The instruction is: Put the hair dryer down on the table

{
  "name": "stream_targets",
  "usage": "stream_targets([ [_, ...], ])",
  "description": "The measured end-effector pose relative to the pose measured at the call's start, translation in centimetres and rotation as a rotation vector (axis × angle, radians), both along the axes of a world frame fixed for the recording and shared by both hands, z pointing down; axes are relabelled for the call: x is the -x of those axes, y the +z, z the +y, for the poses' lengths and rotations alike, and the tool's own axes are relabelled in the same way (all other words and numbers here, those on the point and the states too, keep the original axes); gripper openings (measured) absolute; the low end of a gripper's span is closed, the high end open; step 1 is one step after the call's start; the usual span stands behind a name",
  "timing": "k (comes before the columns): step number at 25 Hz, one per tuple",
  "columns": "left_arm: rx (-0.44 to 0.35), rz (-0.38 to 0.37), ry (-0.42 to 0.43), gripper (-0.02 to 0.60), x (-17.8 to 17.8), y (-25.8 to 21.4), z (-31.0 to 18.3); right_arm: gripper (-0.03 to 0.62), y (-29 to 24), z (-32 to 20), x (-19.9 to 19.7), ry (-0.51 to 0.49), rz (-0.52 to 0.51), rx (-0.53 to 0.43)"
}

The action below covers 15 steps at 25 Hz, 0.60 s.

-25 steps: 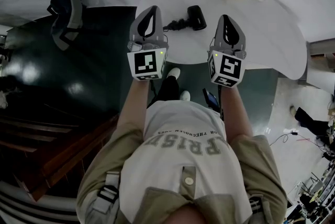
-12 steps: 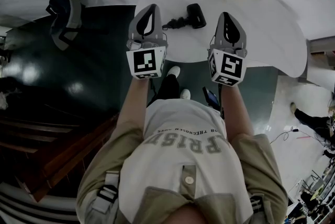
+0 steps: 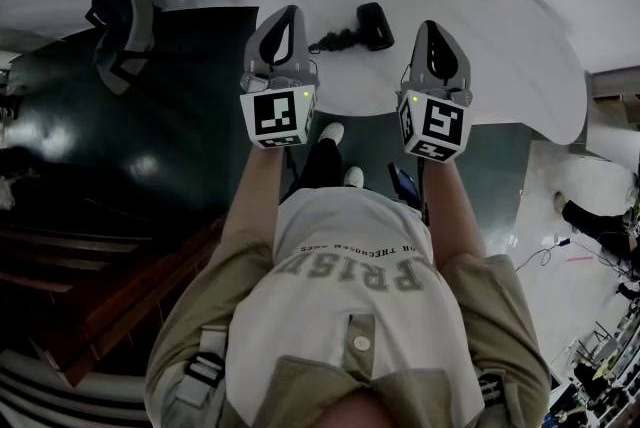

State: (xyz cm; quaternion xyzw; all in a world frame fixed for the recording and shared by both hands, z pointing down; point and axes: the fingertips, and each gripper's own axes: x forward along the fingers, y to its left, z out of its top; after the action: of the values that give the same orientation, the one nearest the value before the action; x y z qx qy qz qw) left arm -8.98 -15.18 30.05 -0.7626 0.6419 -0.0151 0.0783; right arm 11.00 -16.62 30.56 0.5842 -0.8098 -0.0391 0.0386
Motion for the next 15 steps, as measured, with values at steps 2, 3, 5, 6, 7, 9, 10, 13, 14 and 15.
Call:
stream_targets([
  [2,0.004,0.0,-0.002,0.006,0.13,0.17,0.02,0.002,0.06,0.04,0.09,-0.003,0.001,0.002],
  [3,0.005,0.0,-0.003,0.006,0.15,0.21,0.03,0.002,0.08,0.04,0.12,-0.005,0.001,0.003],
  [5,0.005,0.001,-0.003,0.006,0.1,0.28,-0.03,0.002,0.19,-0.03,0.12,-0.009,-0.002,0.006],
  [6,0.005,0.001,-0.003,0.006,0.06,0.33,-0.09,0.002,0.26,-0.08,0.1,-0.011,-0.003,0.007],
  [7,0.006,0.001,-0.004,0.006,0.03,0.37,-0.16,0.002,0.32,-0.13,0.08,-0.013,-0.003,0.007],
  [9,0.005,-0.001,-0.005,0.006,0.0,0.39,-0.29,0.002,0.38,-0.19,0.07,-0.017,-0.003,0.007],
  [10,0.005,-0.002,-0.005,0.006,-0.02,0.38,-0.35,0.002,0.39,-0.22,0.06,-0.019,-0.002,0.007],
  [13,0.003,-0.003,-0.003,0.006,-0.09,0.28,-0.59,0.002,0.31,-0.31,0.03,-0.022,-0.001,0.006],
  [14,0.002,-0.003,-0.003,0.006,-0.13,0.21,-0.7,0.002,0.26,-0.38,0.0,-0.023,-0.002,0.005],
  [15,0.001,-0.003,-0.002,0.006,-0.2,0.15,-0.83,0.002,0.21,-0.48,-0.05,-0.024,-0.002,0.004],
])
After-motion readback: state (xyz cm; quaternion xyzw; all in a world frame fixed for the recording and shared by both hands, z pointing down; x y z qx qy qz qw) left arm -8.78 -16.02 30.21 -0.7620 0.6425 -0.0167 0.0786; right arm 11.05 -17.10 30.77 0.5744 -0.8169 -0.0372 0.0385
